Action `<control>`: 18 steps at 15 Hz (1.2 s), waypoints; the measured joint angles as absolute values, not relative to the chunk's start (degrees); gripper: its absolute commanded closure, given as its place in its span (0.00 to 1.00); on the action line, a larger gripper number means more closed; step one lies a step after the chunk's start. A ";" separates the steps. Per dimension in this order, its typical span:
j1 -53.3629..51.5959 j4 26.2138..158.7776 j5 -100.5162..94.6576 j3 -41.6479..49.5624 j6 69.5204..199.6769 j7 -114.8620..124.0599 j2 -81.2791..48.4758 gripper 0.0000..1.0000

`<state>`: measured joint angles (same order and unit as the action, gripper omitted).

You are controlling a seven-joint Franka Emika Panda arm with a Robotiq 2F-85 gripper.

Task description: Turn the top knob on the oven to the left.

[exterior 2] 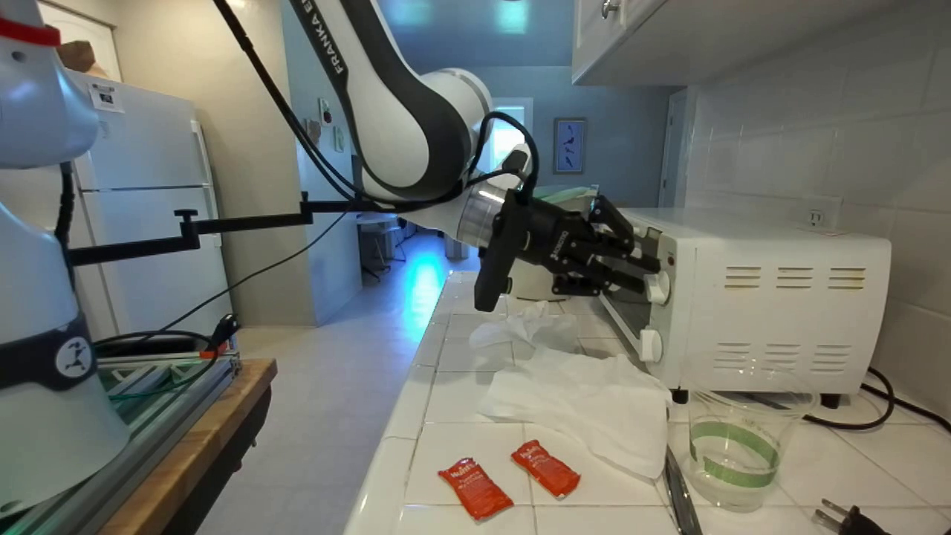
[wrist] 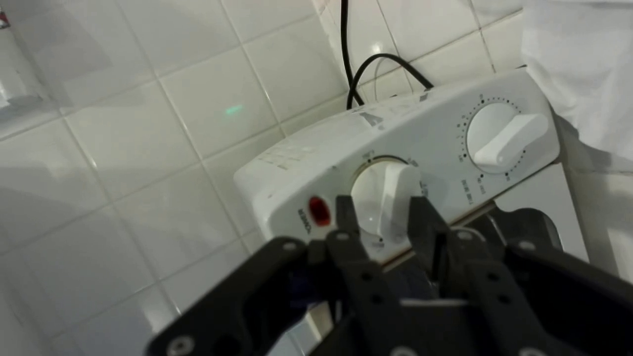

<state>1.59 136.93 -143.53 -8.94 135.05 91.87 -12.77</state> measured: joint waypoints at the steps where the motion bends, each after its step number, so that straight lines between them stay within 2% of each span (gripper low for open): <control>1: 1.57 136.93 -143.53 -8.94 134.96 92.11 -12.82 0.66; 9: 1.49 136.36 -143.53 -8.96 134.13 93.88 -14.27 0.68; 11: 1.49 136.19 -143.53 -8.96 134.02 94.27 -14.59 0.81; 12: 1.49 136.05 -143.53 -8.96 134.00 94.35 -14.75 0.91; 18: 1.49 135.76 -143.53 -8.99 133.92 94.84 -15.09 0.94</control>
<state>1.49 135.76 -143.53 -8.99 133.92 94.84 -15.09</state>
